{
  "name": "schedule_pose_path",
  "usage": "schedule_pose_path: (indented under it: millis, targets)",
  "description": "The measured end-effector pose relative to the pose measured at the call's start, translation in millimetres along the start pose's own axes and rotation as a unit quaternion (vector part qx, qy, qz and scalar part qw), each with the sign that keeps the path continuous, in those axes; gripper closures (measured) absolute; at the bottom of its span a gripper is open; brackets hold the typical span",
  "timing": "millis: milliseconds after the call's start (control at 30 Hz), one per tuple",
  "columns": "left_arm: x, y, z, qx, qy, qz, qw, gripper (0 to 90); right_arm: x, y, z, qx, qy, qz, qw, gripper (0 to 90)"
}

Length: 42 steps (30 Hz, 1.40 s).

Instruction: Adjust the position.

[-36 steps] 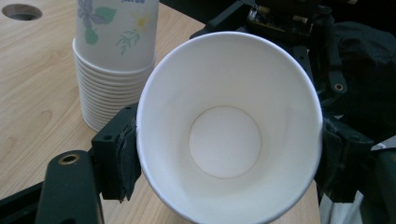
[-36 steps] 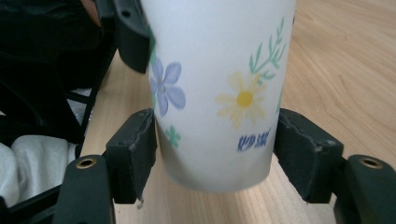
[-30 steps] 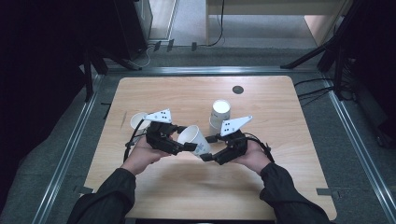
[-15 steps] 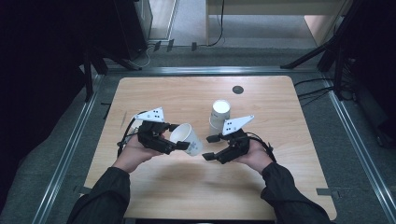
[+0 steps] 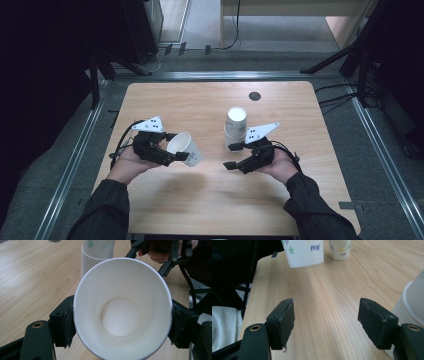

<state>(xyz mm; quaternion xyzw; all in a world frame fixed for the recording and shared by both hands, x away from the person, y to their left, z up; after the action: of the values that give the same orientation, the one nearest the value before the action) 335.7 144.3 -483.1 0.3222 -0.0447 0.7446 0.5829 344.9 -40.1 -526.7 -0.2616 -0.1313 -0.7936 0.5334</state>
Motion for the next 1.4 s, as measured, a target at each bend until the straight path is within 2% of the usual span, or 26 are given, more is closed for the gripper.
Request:
schedule_pose_path:
  millis: [33,67,233,400,533,800,900,933,1000,1033,1233,1300,1333,1367,1400]
  targets:
    - [5.7,-3.1,-4.4,0.004,-0.003,0.010,0.9999,22.9,1.2,1.9,-0.7,-0.001,0.000,-0.002,1.0000,30.2]
    - [5.7,-3.1,-4.4,0.004,-0.003,0.010,0.9999,22.9,1.2,1.9,-0.7,-0.001,0.000,-0.002,1.0000,30.2]
    - [22.3,-9.5,-21.0,0.011,-0.020,0.038,0.9990,22.9,0.8,3.2,-3.4,0.006,-0.002,-0.001,1.0000,30.2]
    - [33.5,-14.2,-31.2,0.021,-0.025,0.053,0.9981,22.9,0.0,4.2,-2.8,0.003,0.001,0.002,1.0000,30.4]
    - [47.3,-22.4,-46.5,0.030,-0.043,0.081,0.9953,22.9,-1.3,5.9,-4.4,0.004,-0.001,0.000,1.0000,30.5]
    - [62.5,-32.5,-62.3,0.043,-0.048,0.099,0.9930,23.0,-0.1,5.6,-6.1,0.005,-0.004,0.001,1.0000,30.6]
    - [66.9,-38.4,-70.6,0.045,-0.061,0.111,0.9909,23.1,-1.1,4.7,-7.0,0.008,-0.006,0.002,1.0000,30.5]
    - [66.9,-38.4,-70.6,0.045,-0.061,0.111,0.9909,23.1,-1.1,4.7,-7.0,0.008,-0.006,0.002,1.0000,30.5]
    - [67.3,-43.9,-77.4,0.043,-0.085,0.127,0.9873,23.1,-1.7,4.9,-7.6,0.007,-0.007,0.003,0.9999,30.6]
    - [67.3,-43.9,-77.4,0.043,-0.085,0.127,0.9873,23.1,-2.0,5.2,-7.8,0.007,-0.007,0.003,0.9999,30.5]
    - [62.5,-52.8,-91.2,0.039,-0.132,0.147,0.9795,23.1,-2.7,6.9,-10.2,0.002,-0.013,0.001,0.9999,30.7]
    - [61.1,-57.6,-94.7,0.033,-0.145,0.160,0.9758,23.1,-2.9,7.4,-11.1,0.001,-0.012,0.002,0.9999,30.8]
    - [61.1,-57.6,-94.7,0.033,-0.145,0.160,0.9758,23.1,-2.9,7.4,-11.1,0.001,-0.012,0.002,0.9999,30.8]
    - [60.3,-60.1,-97.3,0.028,-0.155,0.167,0.9733,23.0,-3.3,8.4,-12.8,-0.001,-0.012,0.001,0.9999,31.3]
    - [60.3,-60.1,-97.3,0.028,-0.155,0.167,0.9733,23.0,-3.5,9.1,-13.9,-0.001,-0.015,0.000,0.9999,31.3]
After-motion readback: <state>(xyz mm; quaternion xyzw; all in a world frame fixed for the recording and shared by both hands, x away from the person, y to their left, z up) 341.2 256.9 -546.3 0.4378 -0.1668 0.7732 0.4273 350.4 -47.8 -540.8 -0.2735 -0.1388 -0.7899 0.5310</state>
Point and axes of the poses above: each handheld gripper's, and its own axes: x roughly backward along the jaws, z roughly out of its top, y roughly to its right, the point moved 10 cm from there along -x, roughly forward along the jaws, and after that the axes turned 13 degrees about -z, right-handed, at the moved point
